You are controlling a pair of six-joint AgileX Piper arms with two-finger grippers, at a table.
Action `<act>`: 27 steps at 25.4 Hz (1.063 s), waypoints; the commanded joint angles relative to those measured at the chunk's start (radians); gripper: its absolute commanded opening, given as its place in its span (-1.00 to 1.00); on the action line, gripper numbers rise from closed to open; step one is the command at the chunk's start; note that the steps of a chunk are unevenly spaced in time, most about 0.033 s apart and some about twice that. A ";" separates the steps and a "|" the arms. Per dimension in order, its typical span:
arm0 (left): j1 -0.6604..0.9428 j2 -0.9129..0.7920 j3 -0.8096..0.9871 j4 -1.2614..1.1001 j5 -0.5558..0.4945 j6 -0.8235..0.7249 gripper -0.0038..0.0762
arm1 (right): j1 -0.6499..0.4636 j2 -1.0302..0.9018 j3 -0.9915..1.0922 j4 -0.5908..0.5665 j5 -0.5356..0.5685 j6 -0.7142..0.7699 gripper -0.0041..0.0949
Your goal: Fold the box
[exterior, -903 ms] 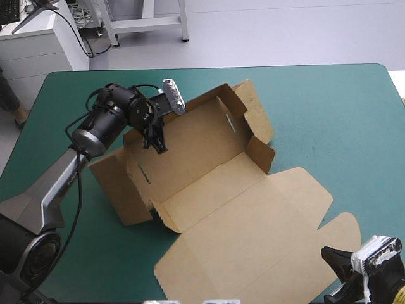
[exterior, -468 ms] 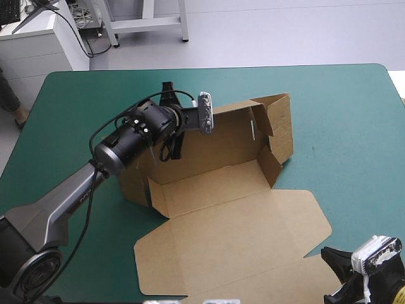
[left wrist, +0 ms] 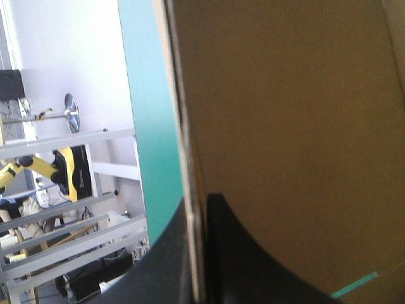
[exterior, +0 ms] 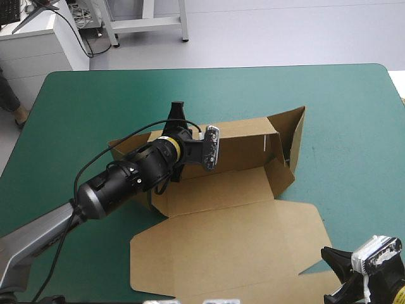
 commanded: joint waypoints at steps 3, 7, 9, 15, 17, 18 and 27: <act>-0.012 -0.105 0.077 0.024 -0.075 0.008 -0.92 | -0.003 0.015 -0.024 -0.015 -0.089 -0.003 -0.95; -0.012 -0.105 0.107 0.046 -0.096 -0.041 -0.92 | -0.003 0.015 -0.024 -0.019 -0.118 -0.003 -0.95; -0.012 -0.103 0.111 0.048 -0.121 -0.060 -0.92 | -0.003 0.015 -0.024 -0.030 -0.120 -0.003 -0.95; -0.021 -0.095 0.127 0.055 -0.139 -0.103 -0.92 | -0.003 0.015 -0.024 -0.093 -0.110 0.020 -0.94; -0.043 -0.095 0.151 0.119 -0.141 -0.151 -0.92 | -0.003 0.015 -0.024 -0.102 -0.094 0.018 -0.85; -0.053 -0.095 0.163 0.173 -0.141 -0.186 -0.92 | -0.003 0.015 -0.024 -0.102 -0.092 0.013 -0.79; -0.085 -0.095 0.210 0.310 -0.106 -0.440 -0.92 | -0.003 0.015 -0.024 -0.118 -0.172 0.031 0.18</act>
